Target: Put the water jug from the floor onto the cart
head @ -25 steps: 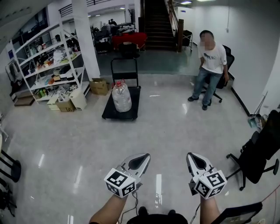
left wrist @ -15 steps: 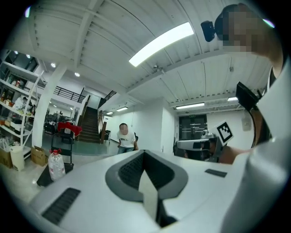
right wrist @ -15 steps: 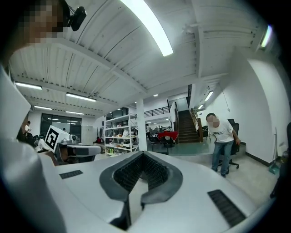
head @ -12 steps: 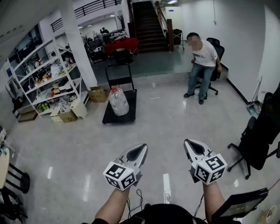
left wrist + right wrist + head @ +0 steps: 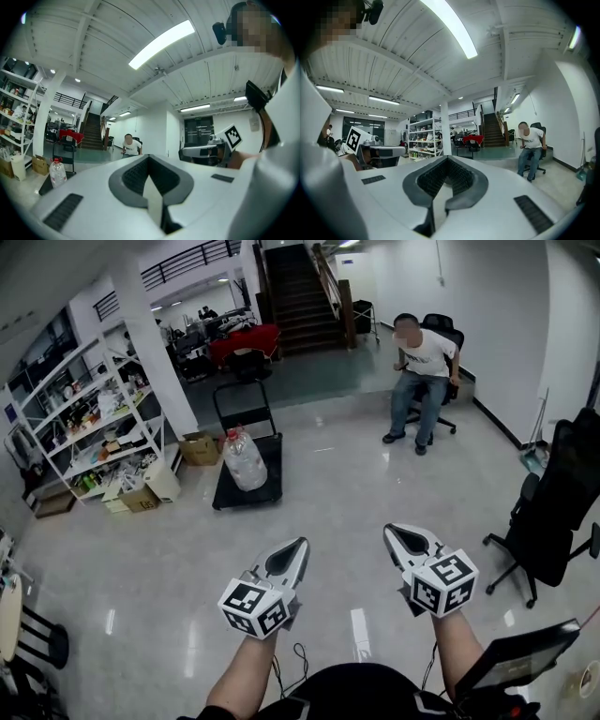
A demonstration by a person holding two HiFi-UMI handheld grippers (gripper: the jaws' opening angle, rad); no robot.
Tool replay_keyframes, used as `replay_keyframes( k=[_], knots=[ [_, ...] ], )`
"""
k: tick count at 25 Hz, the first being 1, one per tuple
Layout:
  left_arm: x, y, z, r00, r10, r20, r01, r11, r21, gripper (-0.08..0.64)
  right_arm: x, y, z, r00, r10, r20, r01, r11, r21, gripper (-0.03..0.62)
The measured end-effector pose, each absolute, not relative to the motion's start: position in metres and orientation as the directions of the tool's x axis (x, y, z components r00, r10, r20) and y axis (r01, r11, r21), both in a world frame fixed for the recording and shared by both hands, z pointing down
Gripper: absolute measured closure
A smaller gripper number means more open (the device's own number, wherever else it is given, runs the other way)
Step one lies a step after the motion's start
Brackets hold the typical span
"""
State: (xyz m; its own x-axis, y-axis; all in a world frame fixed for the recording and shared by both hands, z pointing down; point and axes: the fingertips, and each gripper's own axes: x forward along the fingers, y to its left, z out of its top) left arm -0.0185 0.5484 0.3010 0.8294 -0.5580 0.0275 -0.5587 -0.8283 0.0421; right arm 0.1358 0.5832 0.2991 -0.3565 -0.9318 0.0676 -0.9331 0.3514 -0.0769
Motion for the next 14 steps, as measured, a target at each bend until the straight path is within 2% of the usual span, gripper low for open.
replay_keyframes(
  k=[14],
  knots=[
    [-0.0194, 0.5420, 0.3101, 0.826, -0.563, 0.030, -0.563, -0.825, 0.051, 0.558, 0.1369, 0.5744, 0.3064, -0.348, -0.935, 0.067, -0.936, 0.343, -0.080, 0.591]
  ],
)
